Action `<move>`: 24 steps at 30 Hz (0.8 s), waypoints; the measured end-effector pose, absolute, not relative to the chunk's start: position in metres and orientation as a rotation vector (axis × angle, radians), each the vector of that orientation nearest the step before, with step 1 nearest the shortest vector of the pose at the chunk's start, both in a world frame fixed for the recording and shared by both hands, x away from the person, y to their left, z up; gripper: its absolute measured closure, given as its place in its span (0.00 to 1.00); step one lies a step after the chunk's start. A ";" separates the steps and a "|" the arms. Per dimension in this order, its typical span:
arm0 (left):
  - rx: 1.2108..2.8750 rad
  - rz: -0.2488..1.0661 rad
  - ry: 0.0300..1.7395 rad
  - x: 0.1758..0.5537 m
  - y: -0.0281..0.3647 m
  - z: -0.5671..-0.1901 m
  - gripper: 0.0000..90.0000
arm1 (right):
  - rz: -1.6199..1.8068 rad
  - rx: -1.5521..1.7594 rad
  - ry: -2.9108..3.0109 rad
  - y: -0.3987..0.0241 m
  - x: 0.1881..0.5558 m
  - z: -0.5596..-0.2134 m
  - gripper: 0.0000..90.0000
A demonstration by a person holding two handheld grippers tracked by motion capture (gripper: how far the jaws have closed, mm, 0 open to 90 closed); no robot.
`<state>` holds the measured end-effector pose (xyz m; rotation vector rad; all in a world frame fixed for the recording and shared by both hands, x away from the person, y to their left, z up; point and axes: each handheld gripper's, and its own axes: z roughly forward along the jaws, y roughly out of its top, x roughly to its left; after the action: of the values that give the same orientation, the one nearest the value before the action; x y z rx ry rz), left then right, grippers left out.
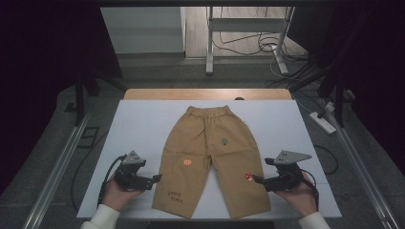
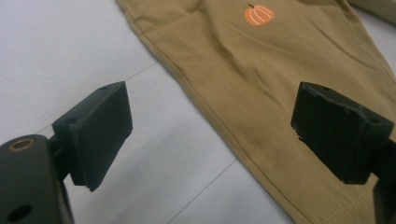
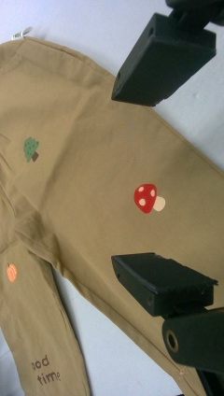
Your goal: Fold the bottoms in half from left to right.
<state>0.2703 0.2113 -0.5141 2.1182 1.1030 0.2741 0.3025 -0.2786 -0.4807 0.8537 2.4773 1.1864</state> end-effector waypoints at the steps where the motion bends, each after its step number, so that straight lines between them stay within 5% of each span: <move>1: 2.120 0.271 1.101 0.271 0.211 -0.514 0.14 | 1.187 0.855 2.473 -0.278 0.304 -0.481 0.20; 24: 2.121 0.261 1.095 0.280 0.208 -0.514 0.14 | 1.177 0.846 2.495 -0.267 0.304 -0.483 0.20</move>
<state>0.2796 0.2085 -0.5145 2.1212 1.0954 0.2610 0.3038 -0.2668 -0.4828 0.8464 2.4955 1.1768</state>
